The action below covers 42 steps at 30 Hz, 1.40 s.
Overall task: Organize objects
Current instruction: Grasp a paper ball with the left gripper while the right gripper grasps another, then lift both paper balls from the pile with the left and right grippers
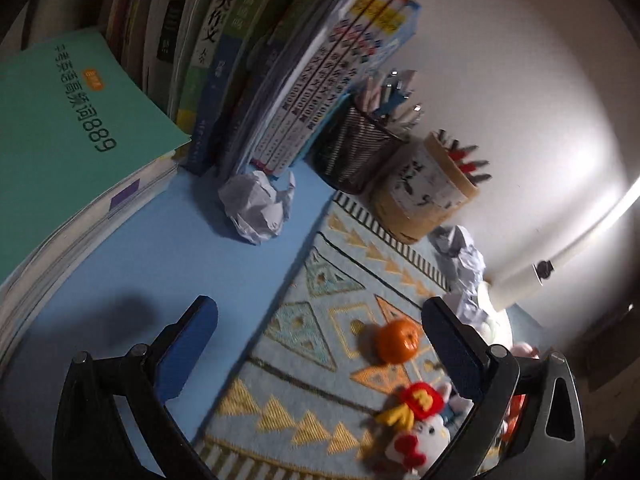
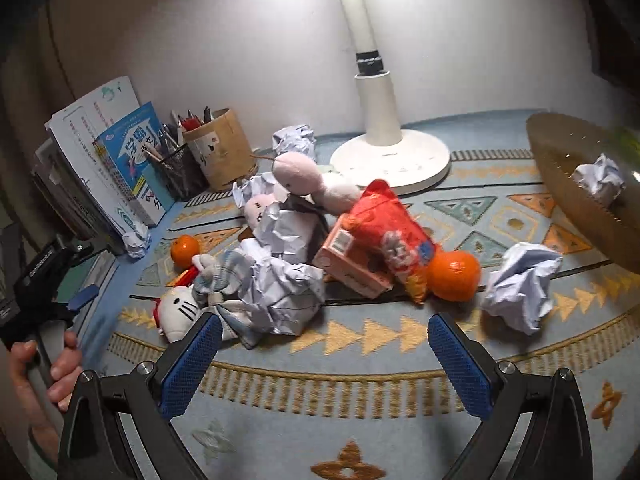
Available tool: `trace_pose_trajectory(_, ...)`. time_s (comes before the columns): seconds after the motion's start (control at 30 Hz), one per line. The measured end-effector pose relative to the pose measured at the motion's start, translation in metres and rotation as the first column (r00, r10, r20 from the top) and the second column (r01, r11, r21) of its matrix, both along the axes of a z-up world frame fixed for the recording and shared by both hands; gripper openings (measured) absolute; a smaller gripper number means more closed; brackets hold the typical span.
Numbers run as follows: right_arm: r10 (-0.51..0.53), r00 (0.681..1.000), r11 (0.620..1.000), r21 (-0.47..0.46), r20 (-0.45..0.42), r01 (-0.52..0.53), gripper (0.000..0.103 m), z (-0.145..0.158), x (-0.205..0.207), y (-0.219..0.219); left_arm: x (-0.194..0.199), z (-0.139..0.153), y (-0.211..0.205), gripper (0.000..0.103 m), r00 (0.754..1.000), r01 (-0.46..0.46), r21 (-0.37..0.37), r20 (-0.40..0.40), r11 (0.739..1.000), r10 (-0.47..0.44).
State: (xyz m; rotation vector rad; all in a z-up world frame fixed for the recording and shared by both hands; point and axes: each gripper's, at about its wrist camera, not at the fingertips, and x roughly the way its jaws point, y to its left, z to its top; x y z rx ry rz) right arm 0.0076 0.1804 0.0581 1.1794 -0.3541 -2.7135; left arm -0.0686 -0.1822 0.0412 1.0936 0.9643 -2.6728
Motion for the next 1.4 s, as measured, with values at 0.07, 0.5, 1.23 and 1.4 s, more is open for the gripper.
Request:
trace_pose_trajectory(0.07, 0.015, 0.999, 0.999, -0.040, 0.044, -0.013, 0.101, -0.010, -0.016, -0.009, -0.022, -0.011, -0.011, 0.102, 0.998, -0.048, -0.001, 0.030, 0.999, 0.048)
trace_pose_trajectory(0.5, 0.050, 0.997, 0.999, -0.018, 0.053, -0.050, 0.095, -0.031, -0.042, -0.028, -0.055, -0.032, -0.022, 0.045, 0.989, -0.146, -0.087, 0.027, 0.986, 0.148)
trace_pose_trajectory(1.23, 0.022, 0.993, 0.995, 0.095, -0.117, -0.011, 0.053, 0.003, 0.052, 0.033, 0.116, 0.002, 0.200, 0.043, 0.863, 0.461, -0.169, -0.143, 0.871, -0.484)
trace_pose_trajectory(1.4, -0.024, 0.999, 0.996, 0.082, -0.042, 0.027, 0.053, -0.023, 0.048, 0.049, 0.116, -0.015, 0.231, 0.043, 0.836, 0.506, -0.205, -0.120, 0.838, -0.535)
